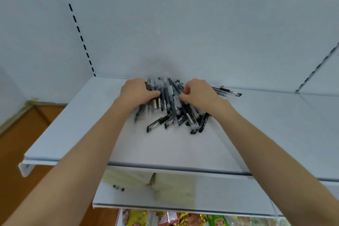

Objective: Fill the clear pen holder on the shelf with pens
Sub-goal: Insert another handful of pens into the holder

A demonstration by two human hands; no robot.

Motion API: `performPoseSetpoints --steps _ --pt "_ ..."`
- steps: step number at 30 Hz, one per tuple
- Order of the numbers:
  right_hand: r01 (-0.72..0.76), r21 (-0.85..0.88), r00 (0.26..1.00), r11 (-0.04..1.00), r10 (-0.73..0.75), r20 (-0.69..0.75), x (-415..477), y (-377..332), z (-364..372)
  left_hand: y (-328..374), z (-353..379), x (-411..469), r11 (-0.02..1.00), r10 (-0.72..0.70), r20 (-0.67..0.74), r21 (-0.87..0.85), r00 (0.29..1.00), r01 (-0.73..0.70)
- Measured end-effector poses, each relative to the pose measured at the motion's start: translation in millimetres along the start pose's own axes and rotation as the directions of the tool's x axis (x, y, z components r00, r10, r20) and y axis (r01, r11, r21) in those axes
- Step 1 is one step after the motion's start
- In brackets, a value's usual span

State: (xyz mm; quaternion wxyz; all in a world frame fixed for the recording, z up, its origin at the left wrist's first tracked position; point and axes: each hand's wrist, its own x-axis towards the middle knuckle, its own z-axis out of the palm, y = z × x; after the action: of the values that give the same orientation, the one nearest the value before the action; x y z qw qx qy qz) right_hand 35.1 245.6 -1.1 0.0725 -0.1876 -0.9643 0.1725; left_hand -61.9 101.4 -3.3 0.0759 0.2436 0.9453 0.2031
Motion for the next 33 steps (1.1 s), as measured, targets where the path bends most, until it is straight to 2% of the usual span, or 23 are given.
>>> performPoseSetpoints --steps 12,18,23,26,28,30,33 --pt "-0.051 0.009 0.999 0.999 0.051 0.012 8 -2 1 -1 12 8 0.953 0.051 -0.028 -0.298 0.998 -0.057" --pt "-0.060 -0.013 0.998 0.998 0.060 0.035 11 -8 1 -7 11 11 0.896 -0.022 -0.003 -0.445 1.000 0.018" --pt "-0.110 0.167 0.993 0.980 0.099 0.070 7 -8 -2 -4 8 11 0.868 -0.031 0.035 -0.495 0.999 0.044" --pt "-0.143 0.261 0.990 0.955 0.143 0.019 0 -5 -10 -5 7 10 0.841 -0.019 0.057 -0.539 0.998 0.047" --pt "-0.133 0.343 0.983 0.930 0.168 -0.073 -6 1 -16 -6 4 9 0.759 -0.036 0.047 -0.649 0.998 0.058" --pt "-0.115 0.467 0.962 0.877 0.215 -0.169 -12 7 -22 -6 -3 7 0.630 -0.051 0.041 -0.774 0.998 0.065" --pt "-0.004 0.692 0.913 0.722 0.285 -0.292 -23 10 -29 -6 -13 3 0.458 -0.047 0.012 -0.889 0.999 0.033"
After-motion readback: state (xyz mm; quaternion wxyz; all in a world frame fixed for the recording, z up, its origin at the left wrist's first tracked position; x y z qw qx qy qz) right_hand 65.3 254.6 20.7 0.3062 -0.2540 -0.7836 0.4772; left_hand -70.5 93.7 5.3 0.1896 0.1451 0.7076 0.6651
